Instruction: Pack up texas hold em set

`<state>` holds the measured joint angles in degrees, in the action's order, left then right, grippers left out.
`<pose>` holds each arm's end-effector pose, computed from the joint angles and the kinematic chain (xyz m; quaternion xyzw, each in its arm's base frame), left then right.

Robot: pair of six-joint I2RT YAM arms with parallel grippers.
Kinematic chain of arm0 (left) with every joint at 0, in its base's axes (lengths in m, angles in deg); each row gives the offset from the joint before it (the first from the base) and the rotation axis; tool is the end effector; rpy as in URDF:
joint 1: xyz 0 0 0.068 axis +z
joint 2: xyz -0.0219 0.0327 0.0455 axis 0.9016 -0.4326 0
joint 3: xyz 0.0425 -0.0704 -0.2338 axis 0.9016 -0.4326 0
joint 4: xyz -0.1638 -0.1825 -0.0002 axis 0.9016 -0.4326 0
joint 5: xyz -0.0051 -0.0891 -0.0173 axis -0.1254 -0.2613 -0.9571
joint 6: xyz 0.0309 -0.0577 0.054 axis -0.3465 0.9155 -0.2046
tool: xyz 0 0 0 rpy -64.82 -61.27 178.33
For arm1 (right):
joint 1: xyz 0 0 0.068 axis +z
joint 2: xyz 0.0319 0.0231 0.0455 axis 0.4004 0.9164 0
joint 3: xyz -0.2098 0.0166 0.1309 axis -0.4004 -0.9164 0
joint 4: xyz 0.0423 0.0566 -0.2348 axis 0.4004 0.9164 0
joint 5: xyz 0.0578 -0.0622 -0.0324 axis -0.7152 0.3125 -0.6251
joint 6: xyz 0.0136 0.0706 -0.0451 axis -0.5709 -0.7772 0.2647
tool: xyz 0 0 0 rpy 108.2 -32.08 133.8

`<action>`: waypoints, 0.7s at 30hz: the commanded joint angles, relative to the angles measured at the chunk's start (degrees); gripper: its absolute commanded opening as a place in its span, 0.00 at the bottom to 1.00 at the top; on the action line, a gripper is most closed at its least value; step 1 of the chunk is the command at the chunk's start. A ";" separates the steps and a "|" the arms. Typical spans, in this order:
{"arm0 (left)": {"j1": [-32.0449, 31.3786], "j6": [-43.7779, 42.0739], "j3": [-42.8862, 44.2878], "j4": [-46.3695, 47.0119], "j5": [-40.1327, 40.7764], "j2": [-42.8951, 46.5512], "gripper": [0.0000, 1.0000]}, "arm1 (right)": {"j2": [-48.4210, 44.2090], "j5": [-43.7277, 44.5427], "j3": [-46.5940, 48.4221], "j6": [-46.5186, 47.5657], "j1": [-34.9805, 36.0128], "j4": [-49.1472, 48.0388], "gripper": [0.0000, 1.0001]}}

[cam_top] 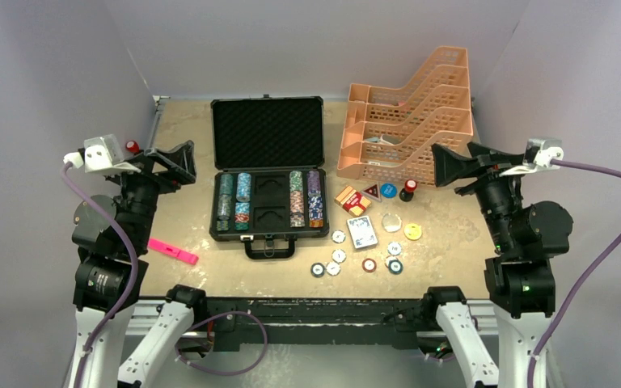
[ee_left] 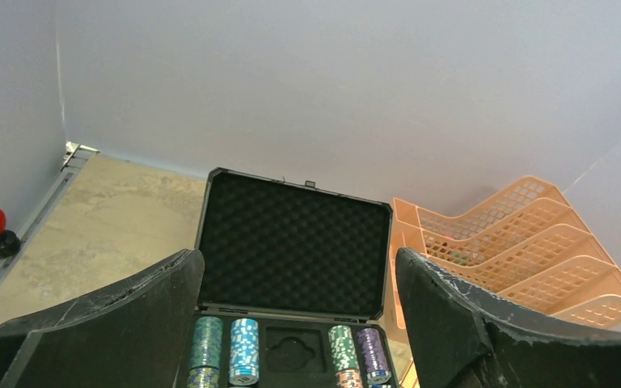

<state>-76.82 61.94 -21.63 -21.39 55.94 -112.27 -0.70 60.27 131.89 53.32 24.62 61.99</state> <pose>0.1296 -0.0143 0.4337 -0.1335 0.6442 -0.1723 0.7332 0.1204 0.0150 0.4614 0.0281 0.5801 0.2008 0.7889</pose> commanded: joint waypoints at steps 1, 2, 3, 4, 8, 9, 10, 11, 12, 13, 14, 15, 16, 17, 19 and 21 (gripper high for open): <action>0.64 0.65 -1.51 4.97 -3.18 1.40 0.89 | -1.02 -4.34 -0.72 -1.27 -0.63 -3.69 0.87; 0.66 0.83 -2.16 5.48 -3.74 1.70 0.89 | -1.06 -4.50 -1.02 -1.53 -0.65 -3.37 0.88; 0.68 1.06 -2.92 5.99 -4.50 2.00 0.89 | -1.00 -4.51 -1.29 -2.02 -0.67 -2.67 0.88; 0.70 1.33 -4.06 6.56 -5.76 2.36 0.89 | -1.00 -4.69 -1.57 -2.62 -0.68 -1.73 0.88; 0.80 3.41 -9.04 10.26 -10.77 3.95 0.90 | -0.37 -3.39 -3.26 -3.06 -0.76 2.71 0.88; 0.78 4.09 -10.14 11.26 -11.82 4.25 0.90 | -0.03 -2.80 -3.82 -3.12 -0.76 3.85 0.88; 0.80 4.95 -11.15 12.15 -12.97 4.52 0.90 | 0.38 -2.05 -4.34 -3.06 -0.77 5.07 0.88; 0.83 5.66 -12.10 13.04 -13.78 4.88 0.91 | 0.96 -1.08 -4.90 -2.89 -0.78 6.21 0.88; 0.82 6.37 -13.26 14.10 -14.33 5.00 0.91 | 1.63 0.70 -5.47 -2.59 -0.80 6.85 0.88; 0.83 7.01 -14.38 15.51 -14.68 5.05 0.91 | 2.59 2.69 -6.12 -2.27 -0.81 7.40 0.88; 0.83 7.55 -15.41 16.38 -14.98 4.93 0.91 | 3.67 3.44 -6.85 -2.05 -0.82 8.26 0.88; 0.84 8.14 -16.22 17.09 -15.33 4.63 0.91 | 5.25 4.42 -7.87 -2.39 -0.83 8.73 0.88; 0.85 8.62 -16.82 17.47 -15.64 4.18 0.91 | 6.76 5.36 -8.43 -2.80 -0.84 9.14 0.87; 0.85 9.03 -17.42 17.66 -16.03 3.70 0.91 | 8.32 5.88 -10.21 -3.27 -0.84 9.37 0.87; 0.85 9.54 -18.23 18.17 -16.59 2.66 0.91 | 12.15 5.54 -12.20 -3.48 -0.85 9.13 0.87; 0.85 9.52 -18.92 18.66 -17.12 1.62 0.91 | 16.02 4.16 -13.95 -3.39 -0.76 8.51 0.86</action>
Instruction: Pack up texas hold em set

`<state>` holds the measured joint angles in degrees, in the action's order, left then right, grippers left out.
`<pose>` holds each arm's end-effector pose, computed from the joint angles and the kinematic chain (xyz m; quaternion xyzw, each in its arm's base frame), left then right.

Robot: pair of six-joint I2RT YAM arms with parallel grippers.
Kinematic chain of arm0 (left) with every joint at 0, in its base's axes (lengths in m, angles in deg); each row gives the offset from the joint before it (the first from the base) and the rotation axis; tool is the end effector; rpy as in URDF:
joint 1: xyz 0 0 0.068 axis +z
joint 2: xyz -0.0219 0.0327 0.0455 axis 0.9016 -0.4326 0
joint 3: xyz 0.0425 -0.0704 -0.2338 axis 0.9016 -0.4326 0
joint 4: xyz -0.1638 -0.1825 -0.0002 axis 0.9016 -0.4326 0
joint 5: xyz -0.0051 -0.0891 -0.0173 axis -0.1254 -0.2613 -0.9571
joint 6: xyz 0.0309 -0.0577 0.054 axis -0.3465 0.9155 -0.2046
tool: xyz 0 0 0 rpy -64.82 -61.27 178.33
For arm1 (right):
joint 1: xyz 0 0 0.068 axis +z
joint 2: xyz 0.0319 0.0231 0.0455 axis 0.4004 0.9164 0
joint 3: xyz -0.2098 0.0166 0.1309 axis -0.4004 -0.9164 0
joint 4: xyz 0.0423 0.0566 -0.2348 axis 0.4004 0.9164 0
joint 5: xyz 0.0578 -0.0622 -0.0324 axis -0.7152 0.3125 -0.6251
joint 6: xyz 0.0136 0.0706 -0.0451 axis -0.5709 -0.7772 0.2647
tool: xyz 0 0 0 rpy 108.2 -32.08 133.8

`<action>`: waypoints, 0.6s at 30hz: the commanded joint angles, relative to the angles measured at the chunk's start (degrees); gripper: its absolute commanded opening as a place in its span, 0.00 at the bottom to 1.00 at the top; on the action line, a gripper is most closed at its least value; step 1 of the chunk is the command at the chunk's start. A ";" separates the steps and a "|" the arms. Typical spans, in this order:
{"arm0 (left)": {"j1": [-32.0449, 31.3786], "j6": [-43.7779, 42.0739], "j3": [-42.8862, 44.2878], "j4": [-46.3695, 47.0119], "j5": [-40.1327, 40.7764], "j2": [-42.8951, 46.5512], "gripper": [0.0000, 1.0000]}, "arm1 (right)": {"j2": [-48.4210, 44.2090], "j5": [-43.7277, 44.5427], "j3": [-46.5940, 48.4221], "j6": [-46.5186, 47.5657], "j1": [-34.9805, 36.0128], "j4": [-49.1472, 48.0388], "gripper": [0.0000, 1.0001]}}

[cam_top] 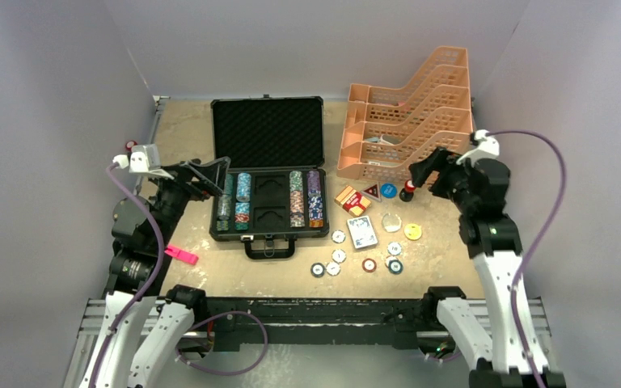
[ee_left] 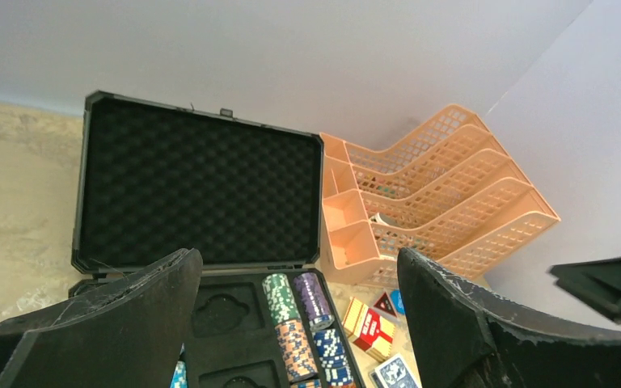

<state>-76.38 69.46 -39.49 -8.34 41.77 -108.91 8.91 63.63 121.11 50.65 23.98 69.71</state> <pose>0.1569 -0.0379 0.3720 -0.0883 0.6606 -0.2910 0.6863 0.2013 0.0099 0.3545 0.1134 0.7506 0.1750 0.6270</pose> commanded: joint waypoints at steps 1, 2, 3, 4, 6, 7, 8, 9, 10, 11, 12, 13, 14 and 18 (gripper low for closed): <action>0.41 2.00 -1.29 5.85 -3.07 -2.19 0.90 | 8.15 -0.04 -4.11 -0.77 0.07 -0.19 0.86; 0.41 2.04 -1.48 6.11 -3.00 -2.71 0.91 | 9.59 -0.28 -4.85 -1.28 0.68 -0.84 0.86; 0.41 1.99 -1.59 6.43 -3.14 -3.20 0.91 | 10.75 -0.01 -5.57 -1.97 1.74 -1.51 0.86; 0.41 1.99 -1.76 6.70 -3.24 -3.69 0.91 | 11.56 0.64 -6.29 -2.70 3.57 -2.23 0.86; 0.43 2.07 -1.93 7.47 -3.34 -4.70 0.90 | 12.83 3.18 -7.47 -4.54 7.75 -3.28 0.87; 0.41 2.13 -1.90 7.82 -3.40 -5.47 0.90 | 13.49 3.73 -8.21 -5.57 9.61 -3.71 0.87; 0.41 2.20 -1.90 8.10 -3.61 -6.02 0.90 | 14.36 3.64 -9.02 -6.31 10.61 -4.14 0.87; 0.41 1.87 -1.86 8.52 -4.06 -6.54 0.90 | 14.93 3.76 -10.08 -7.21 11.88 -4.50 0.88; 0.41 1.19 -1.58 8.88 -4.48 -7.03 0.90 | 15.50 3.97 -11.07 -7.86 13.40 -4.79 0.88; 0.41 0.26 -1.22 8.97 -4.69 -7.61 0.90 | 16.10 4.61 -11.99 -8.50 15.04 -4.80 0.89; 0.41 -0.49 -0.66 8.68 -4.41 -8.09 0.90 | 16.93 6.06 -12.82 -9.25 17.06 -4.39 0.89; 0.41 -0.95 -0.08 8.21 -4.07 -8.69 0.90 | 18.32 7.84 -13.01 -10.01 18.89 -3.29 0.90; 0.41 -1.20 0.44 7.81 -3.72 -9.20 0.90 | 19.93 9.28 -12.79 -10.62 20.54 -2.24 0.90; 0.43 -0.76 0.45 8.61 -3.84 -10.38 0.90 | 26.74 14.06 -11.58 -13.11 26.39 0.42 0.91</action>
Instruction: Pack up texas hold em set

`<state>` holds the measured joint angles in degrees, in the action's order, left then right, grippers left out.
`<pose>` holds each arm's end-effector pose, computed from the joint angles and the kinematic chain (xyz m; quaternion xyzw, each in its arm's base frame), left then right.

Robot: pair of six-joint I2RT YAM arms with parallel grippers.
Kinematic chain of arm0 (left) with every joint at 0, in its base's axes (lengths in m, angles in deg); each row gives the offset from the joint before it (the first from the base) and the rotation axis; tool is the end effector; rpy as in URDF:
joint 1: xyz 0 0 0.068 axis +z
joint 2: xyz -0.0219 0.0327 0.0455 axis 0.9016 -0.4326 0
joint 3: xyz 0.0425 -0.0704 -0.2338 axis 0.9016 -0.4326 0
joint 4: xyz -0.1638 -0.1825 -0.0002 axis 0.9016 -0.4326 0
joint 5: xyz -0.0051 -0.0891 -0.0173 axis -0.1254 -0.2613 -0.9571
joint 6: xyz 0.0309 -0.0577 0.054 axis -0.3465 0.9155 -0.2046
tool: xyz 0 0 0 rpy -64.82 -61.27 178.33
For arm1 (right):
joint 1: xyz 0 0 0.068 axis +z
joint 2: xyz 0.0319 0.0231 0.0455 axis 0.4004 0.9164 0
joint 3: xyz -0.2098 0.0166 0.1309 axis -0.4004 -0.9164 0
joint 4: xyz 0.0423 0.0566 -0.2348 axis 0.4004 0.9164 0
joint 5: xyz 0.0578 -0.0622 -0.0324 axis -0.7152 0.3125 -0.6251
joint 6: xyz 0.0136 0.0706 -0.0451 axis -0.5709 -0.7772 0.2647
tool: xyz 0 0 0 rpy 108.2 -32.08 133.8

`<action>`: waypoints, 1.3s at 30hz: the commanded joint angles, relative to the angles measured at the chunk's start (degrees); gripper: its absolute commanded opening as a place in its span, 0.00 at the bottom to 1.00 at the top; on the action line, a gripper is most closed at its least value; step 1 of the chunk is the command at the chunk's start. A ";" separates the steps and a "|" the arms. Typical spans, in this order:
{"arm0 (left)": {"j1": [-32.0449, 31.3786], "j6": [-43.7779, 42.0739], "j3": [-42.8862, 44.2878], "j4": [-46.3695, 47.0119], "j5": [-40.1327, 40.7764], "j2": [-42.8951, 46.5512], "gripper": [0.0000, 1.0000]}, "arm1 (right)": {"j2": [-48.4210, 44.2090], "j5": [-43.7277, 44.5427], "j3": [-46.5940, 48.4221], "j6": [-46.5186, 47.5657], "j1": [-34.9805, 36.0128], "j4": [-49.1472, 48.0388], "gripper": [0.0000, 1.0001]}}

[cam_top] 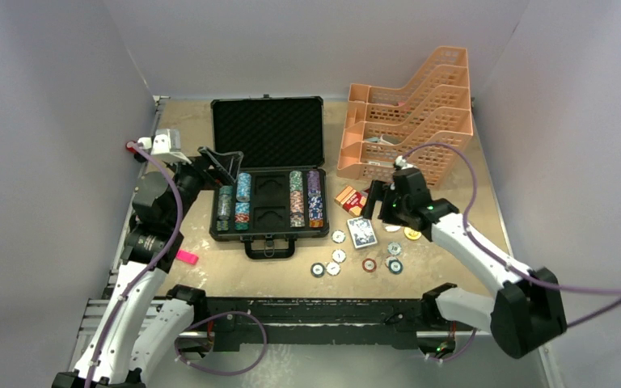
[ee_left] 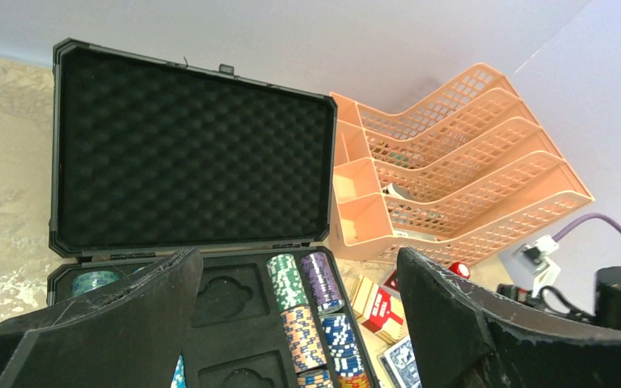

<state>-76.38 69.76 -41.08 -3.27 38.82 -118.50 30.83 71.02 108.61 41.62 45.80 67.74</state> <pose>0.1985 -0.0507 0.3478 -0.0794 0.7007 -0.2970 0.6438 0.2419 0.0976 0.1959 0.0825 0.9072 0.1826 0.3699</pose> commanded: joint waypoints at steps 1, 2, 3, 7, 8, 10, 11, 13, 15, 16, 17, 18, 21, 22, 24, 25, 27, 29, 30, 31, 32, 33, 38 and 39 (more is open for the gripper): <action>0.41 -0.63 1.81 3.95 -0.92 -1.00 0.89 | 6.01 7.36 1.05 -4.42 5.63 2.24 0.91; 0.41 -0.39 1.62 4.23 -0.89 -1.11 0.89 | 7.25 7.94 1.23 -4.66 6.56 1.99 0.91; 0.41 -0.19 1.49 4.36 -0.94 -1.30 0.89 | 8.41 8.35 1.38 -4.63 7.33 1.88 0.91; 0.46 -0.94 1.98 3.83 -0.71 -1.57 0.88 | 12.89 7.05 2.86 -0.96 9.57 1.14 0.93; 0.43 -1.07 2.13 3.66 -0.64 -1.62 0.88 | 13.93 6.54 3.29 -0.04 9.84 1.14 0.93; 0.41 -1.20 2.14 3.54 -0.56 -1.60 0.88 | 15.93 5.65 4.02 1.34 10.89 1.17 0.94; 0.41 -1.28 2.13 3.44 -0.57 -1.62 0.88 | 16.73 5.84 4.33 1.44 11.63 1.42 0.93; 0.42 -1.38 2.11 3.30 -0.51 -1.60 0.88 | 18.27 6.79 4.98 1.25 12.94 1.98 0.93; 0.41 -1.26 2.07 3.30 -0.43 -1.58 0.88 | 19.93 8.43 5.65 0.74 14.12 2.80 0.92; 0.41 -1.27 2.03 3.30 -0.47 -1.70 0.88 | 20.76 9.30 6.09 0.68 14.45 3.35 0.90; 0.41 -1.26 2.13 3.18 -0.35 -1.63 0.88 | 21.52 10.14 6.57 1.13 14.76 3.84 0.88; 0.41 -1.34 2.23 3.01 -0.27 -1.77 0.88 | 22.19 11.46 7.30 1.30 14.92 4.58 0.86; 0.41 -2.15 3.16 1.89 0.12 -2.02 0.88 | 23.84 13.81 8.74 1.14 14.99 6.40 0.82; 0.41 -2.48 3.55 1.29 0.21 -2.14 0.88 | 24.14 13.57 8.78 1.43 14.98 6.35 0.81; 0.41 -2.68 4.18 0.51 0.57 -2.21 0.87 | 24.60 12.71 8.38 1.53 15.03 5.70 0.77; 0.41 -2.60 4.38 0.10 1.02 -2.23 0.87 | 24.73 12.50 8.25 1.39 14.99 5.51 0.72; 0.41 -2.17 4.72 -0.91 2.20 -2.16 0.87 | 24.64 12.18 8.19 1.39 14.99 5.37 0.60; 0.43 -1.60 4.62 -1.86 3.71 -1.94 0.86 | 23.70 12.93 8.33 1.42 15.01 5.41 0.54; 0.42 -1.07 4.58 -2.21 4.58 -1.89 0.87 | 22.79 13.36 8.54 1.42 14.99 5.41 0.51; 0.41 -0.41 4.66 -2.61 5.29 -2.08 0.86 | 21.46 13.61 8.76 1.63 15.03 5.27 0.49; 0.41 0.41 4.79 -3.37 5.81 -2.29 0.87 | 19.66 13.96 8.85 1.93 15.13 5.01 0.48; 0.41 1.21 4.84 -4.05 5.96 -2.69 0.87 | 17.53 14.23 8.88 2.15 15.21 4.52 0.47; 0.41 6.64 5.34 -6.91 0.91 -6.34 0.91 | 5.13 8.88 8.04 9.17 15.41 -4.04 0.45; 0.41 8.02 5.43 -7.88 -0.60 -7.26 0.91 | 3.21 6.88 7.68 10.80 15.42 -6.25 0.45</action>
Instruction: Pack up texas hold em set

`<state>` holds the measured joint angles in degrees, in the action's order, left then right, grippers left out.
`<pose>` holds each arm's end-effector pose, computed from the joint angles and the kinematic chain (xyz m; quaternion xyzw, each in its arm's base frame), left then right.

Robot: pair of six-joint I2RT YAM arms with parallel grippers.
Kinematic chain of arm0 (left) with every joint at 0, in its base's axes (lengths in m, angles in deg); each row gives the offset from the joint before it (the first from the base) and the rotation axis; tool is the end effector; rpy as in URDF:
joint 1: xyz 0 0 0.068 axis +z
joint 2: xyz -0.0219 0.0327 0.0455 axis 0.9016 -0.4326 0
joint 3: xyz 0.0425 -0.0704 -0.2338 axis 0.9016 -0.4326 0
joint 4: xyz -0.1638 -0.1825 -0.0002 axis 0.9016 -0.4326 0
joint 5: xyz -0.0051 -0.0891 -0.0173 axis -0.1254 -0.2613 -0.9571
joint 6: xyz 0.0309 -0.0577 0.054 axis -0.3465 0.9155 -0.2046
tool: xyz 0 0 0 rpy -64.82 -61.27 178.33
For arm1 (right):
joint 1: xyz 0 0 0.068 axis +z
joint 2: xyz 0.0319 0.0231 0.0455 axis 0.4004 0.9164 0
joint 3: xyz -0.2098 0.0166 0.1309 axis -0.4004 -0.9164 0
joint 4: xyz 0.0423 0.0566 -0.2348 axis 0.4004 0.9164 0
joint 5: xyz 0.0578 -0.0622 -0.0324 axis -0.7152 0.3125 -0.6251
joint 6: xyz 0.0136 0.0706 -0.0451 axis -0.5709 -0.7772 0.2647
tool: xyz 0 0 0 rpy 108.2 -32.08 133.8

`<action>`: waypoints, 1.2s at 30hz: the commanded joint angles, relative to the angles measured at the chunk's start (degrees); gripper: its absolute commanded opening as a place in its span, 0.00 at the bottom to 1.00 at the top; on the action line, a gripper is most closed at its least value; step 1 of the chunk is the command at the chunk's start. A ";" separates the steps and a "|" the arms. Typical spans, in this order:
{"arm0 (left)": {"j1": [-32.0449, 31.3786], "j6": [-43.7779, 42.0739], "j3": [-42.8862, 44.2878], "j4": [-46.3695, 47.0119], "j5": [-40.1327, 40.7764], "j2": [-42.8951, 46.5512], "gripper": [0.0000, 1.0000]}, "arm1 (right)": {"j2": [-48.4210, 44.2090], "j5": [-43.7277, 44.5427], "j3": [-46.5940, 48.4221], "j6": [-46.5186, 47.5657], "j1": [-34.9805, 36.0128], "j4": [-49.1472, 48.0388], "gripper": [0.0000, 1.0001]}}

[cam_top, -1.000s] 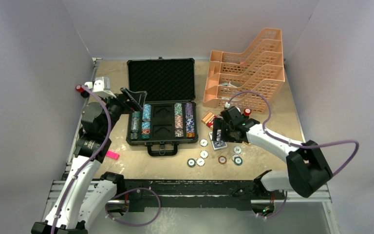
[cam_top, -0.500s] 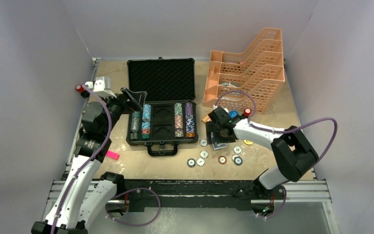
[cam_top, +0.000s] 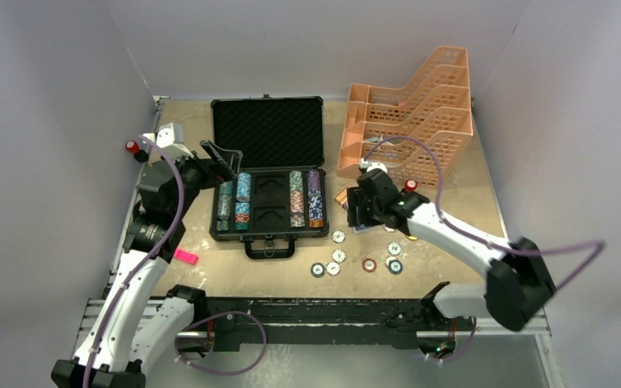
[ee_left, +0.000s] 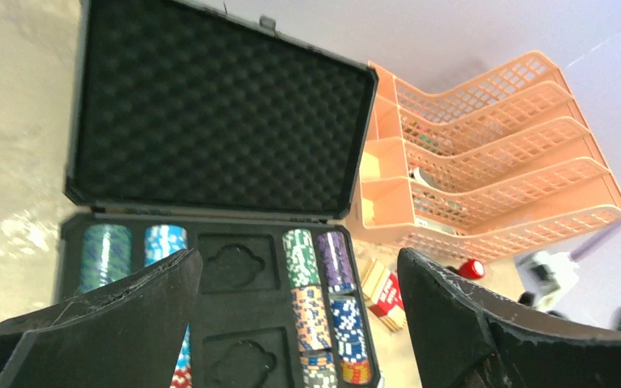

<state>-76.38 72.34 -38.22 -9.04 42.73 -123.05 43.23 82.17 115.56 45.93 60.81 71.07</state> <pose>0.2134 -0.0486 0.3361 -0.1285 0.7387 -0.2720 0.6031 0.2384 0.1617 0.1766 -0.0403 0.9345 0.1000 0.3391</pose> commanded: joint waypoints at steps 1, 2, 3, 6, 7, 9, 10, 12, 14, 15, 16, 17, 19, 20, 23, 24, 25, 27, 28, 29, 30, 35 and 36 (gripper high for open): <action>0.43 6.34 2.50 -2.62 -6.71 -3.57 0.91 | -10.51 -5.95 0.64 7.99 0.43 -11.67 0.45; 0.36 7.17 2.42 -3.15 -9.01 -4.36 0.92 | -11.54 -7.99 0.74 9.40 0.49 -13.53 0.45; 0.28 7.80 2.18 -3.48 -12.88 -5.09 0.92 | -12.47 -9.90 0.86 10.94 0.46 -15.53 0.45; -0.35 9.54 0.93 -3.08 -22.22 -6.72 0.92 | -13.54 -16.65 1.97 14.92 0.81 -20.51 0.45; -0.83 10.49 0.32 -2.07 -24.54 -6.86 0.92 | -13.89 -19.28 2.08 16.41 1.09 -22.31 0.45; -2.32 13.93 -1.94 2.48 -28.68 -6.53 0.92 | -14.32 -24.38 2.05 19.18 1.72 -25.88 0.46; -3.05 16.46 -3.25 5.47 -29.87 -6.00 0.92 | -14.29 -26.17 2.29 20.22 1.92 -27.14 0.46; -3.99 21.62 -6.67 12.61 -31.16 -4.94 0.93 | -13.49 -28.86 3.47 22.09 2.30 -28.22 0.46; -5.14 24.39 -8.10 17.27 -31.24 -4.90 0.93 | -12.26 -31.30 4.49 23.98 2.42 -29.10 0.46; -5.92 24.65 -8.10 18.07 -30.85 -5.23 0.93 | -11.51 -32.26 4.94 24.82 2.50 -29.45 0.46; -6.99 24.25 -7.64 17.91 -30.24 -5.75 0.93 | -10.65 -32.96 5.27 25.75 2.64 -29.88 0.47; -7.98 23.83 -7.12 17.49 -29.59 -6.41 0.93 | -9.68 -33.35 5.75 26.26 2.73 -29.87 0.47; -10.04 23.31 -6.11 17.01 -29.09 -8.22 0.93 | -7.05 -33.89 6.87 27.28 2.99 -29.11 0.47; -10.74 23.33 -5.83 17.18 -29.28 -9.49 0.93 | -5.99 -34.23 6.87 27.67 3.20 -29.09 0.47; -12.52 23.32 -5.51 18.36 -30.69 -13.01 0.90 | -2.68 -34.69 9.41 28.55 3.65 -29.33 0.47; -12.79 23.18 -5.58 18.72 -31.41 -14.08 0.89 | -1.52 -34.67 9.97 28.76 3.73 -28.98 0.47; -12.92 22.78 -5.73 18.69 -32.21 -15.13 0.88 | -0.31 -34.71 10.51 29.02 3.85 -28.41 0.47; -12.96 20.60 -5.88 17.27 -32.61 -16.55 0.87 | 1.59 -34.86 11.12 29.34 4.17 -27.85 0.47; -12.95 19.82 -6.03 16.41 -32.28 -17.25 0.86 | 2.28 -35.02 11.24 29.38 4.37 -27.89 0.46; -12.95 19.36 -6.30 16.00 -32.05 -17.96 0.84 | 2.75 -35.57 11.09 29.34 4.50 -28.32 0.46; -12.95 19.19 -6.41 15.81 -31.96 -18.84 0.80 | 3.20 -36.45 10.93 29.46 4.69 -28.92 0.46; -12.86 19.81 -4.78 13.81 -26.55 -19.57 0.49 | 5.87 -38.97 11.56 31.29 5.15 -28.13 0.45; -12.88 20.21 -4.63 14.20 -25.72 -19.17 0.48 | 6.16 -39.38 11.60 31.61 5.15 -27.92 0.45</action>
<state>-89.17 92.89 -46.02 3.70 13.42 -143.55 49.06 46.50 123.78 75.06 65.58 45.75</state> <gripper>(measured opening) 0.505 0.694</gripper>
